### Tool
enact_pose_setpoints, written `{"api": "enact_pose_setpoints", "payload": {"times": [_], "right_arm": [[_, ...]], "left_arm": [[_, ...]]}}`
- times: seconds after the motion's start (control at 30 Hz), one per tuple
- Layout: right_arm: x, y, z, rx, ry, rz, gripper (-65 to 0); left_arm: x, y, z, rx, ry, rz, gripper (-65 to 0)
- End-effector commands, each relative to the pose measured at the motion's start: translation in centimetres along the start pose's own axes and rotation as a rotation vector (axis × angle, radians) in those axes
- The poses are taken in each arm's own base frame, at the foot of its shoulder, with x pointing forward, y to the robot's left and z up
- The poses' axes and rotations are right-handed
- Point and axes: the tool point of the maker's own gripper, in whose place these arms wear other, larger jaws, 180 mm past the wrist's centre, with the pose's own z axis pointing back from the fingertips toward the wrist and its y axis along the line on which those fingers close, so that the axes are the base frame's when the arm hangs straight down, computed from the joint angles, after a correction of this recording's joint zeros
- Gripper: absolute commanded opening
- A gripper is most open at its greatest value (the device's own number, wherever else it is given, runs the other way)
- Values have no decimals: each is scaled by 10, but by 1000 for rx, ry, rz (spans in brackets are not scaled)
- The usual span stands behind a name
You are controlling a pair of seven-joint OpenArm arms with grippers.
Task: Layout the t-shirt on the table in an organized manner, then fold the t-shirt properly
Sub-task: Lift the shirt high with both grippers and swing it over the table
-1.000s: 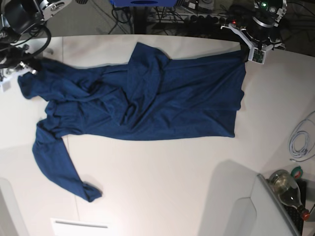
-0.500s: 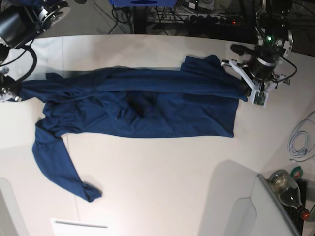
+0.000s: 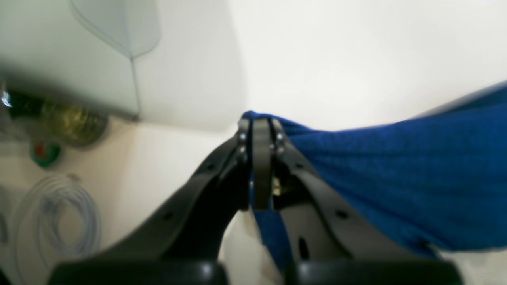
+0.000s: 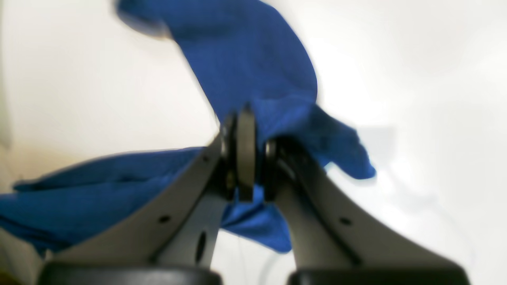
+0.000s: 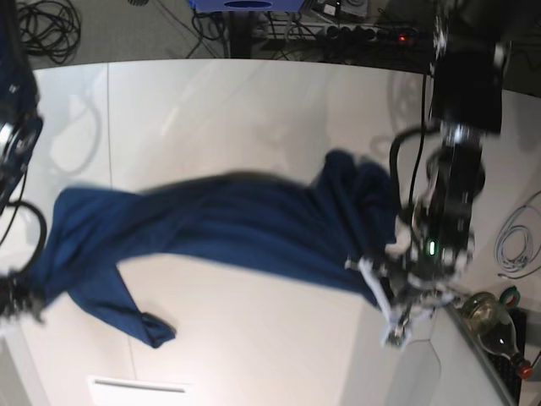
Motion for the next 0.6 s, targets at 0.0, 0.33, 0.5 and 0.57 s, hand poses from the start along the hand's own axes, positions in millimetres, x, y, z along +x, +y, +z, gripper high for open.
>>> {"api": "enact_pose_setpoints", "payload": {"times": [0.0,0.33,0.5,0.57], "right_arm": [[48,2,15,-13,-92,45,-647],[236,39,137,-67,-456,240,-648],[249,45,195,-148,-531,341,-648],[227,36,192,-181,-509,360,-648]], "left_arm": [[45,17,-3,41,-81,6,-650],[246,53,36,79,-397,60,-650],[254,44,62,83,-481,35,-650],[234,34,56,69,-459,32,-650]]}}
